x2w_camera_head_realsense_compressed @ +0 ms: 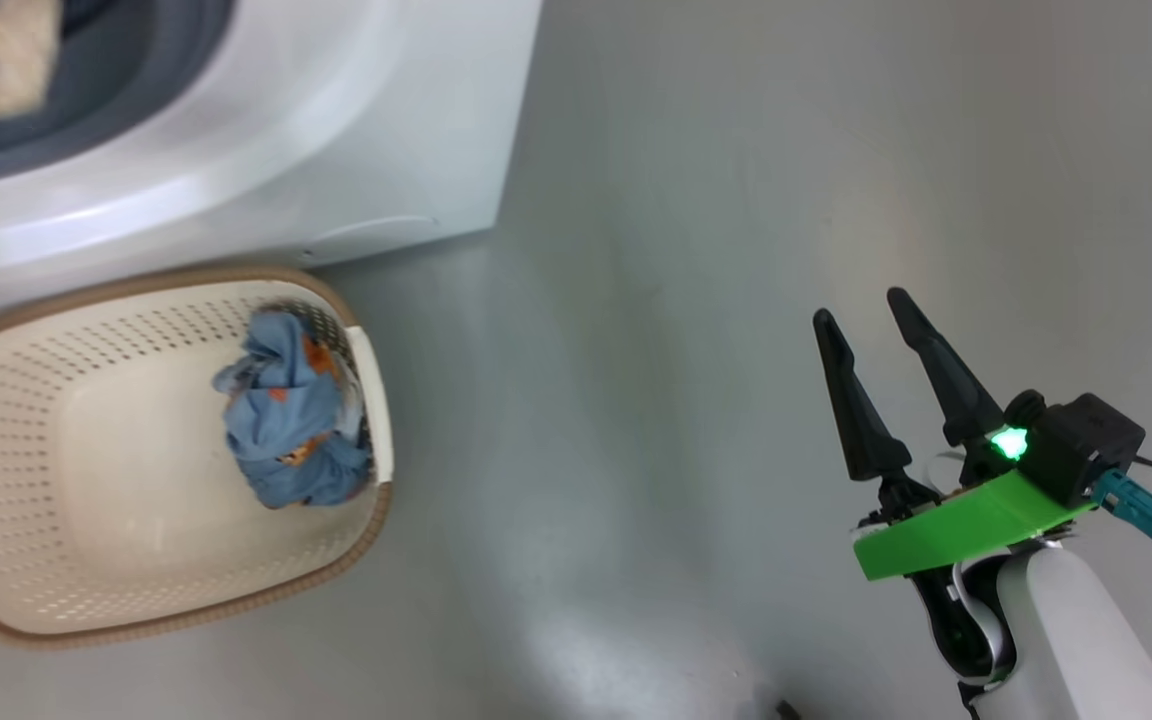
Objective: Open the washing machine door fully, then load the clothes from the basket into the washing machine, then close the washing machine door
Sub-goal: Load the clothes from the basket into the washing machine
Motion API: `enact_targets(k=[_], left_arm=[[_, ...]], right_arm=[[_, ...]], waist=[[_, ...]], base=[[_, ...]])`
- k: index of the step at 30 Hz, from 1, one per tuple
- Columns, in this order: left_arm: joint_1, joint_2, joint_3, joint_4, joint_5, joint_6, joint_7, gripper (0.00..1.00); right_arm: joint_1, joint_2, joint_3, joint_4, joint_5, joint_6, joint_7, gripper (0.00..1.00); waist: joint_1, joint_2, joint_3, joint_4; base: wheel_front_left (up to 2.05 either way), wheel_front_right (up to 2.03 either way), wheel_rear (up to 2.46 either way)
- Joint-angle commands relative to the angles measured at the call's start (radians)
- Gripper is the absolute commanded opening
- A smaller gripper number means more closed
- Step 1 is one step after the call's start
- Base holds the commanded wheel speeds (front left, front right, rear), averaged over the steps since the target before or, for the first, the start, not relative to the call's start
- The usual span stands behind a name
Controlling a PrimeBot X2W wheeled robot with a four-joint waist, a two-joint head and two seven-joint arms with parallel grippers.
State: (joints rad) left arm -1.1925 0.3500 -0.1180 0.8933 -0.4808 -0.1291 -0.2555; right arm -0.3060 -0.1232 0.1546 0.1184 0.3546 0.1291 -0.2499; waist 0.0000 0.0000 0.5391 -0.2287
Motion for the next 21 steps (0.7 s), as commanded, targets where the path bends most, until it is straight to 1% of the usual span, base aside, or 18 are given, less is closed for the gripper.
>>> enact_targets(k=[1,2,3,7,12,21], left_arm=[[-0.037,0.064,0.045,-0.044,0.027,0.003,-0.006,0.0],[-0.041,0.066,0.056,-0.053,0.042,0.004,-0.006,0.27],[-0.041,0.065,0.067,-0.054,0.053,0.006,-0.006,1.0],[-0.03,0.05,0.096,-0.049,0.091,0.006,-0.006,1.0],[-0.001,0.029,0.122,-0.046,0.11,0.003,-0.006,1.0],[0.124,-0.022,0.173,-0.094,0.149,-0.001,-0.006,1.0]], right_arm=[[-0.004,0.004,0.027,-0.028,-0.002,0.002,-0.012,1.0],[-0.007,0.005,0.028,-0.028,-0.002,0.002,-0.012,1.0],[-0.01,0.006,0.028,-0.028,-0.001,0.002,-0.012,1.0],[-0.014,0.008,0.025,-0.025,-0.003,0.002,-0.012,1.0],[-0.013,0.008,0.022,-0.021,-0.003,0.002,-0.012,1.0],[-0.01,-0.011,0.017,-0.015,-0.005,0.002,-0.012,1.0]], waist=[[0.0,0.0,0.038,-0.034],[0.0,0.0,0.041,-0.036],[0.0,0.0,0.043,-0.038],[0.0,0.0,0.044,-0.037],[0.0,0.0,0.033,-0.026],[0.0,0.0,-0.02,0.009]], base=[[0.0,0.0,0.0],[0.0,0.0,0.0],[0.0,0.0,0.0],[0.0,0.0,0.0],[0.0,0.0,0.0],[0.0,0.0,0.0]])
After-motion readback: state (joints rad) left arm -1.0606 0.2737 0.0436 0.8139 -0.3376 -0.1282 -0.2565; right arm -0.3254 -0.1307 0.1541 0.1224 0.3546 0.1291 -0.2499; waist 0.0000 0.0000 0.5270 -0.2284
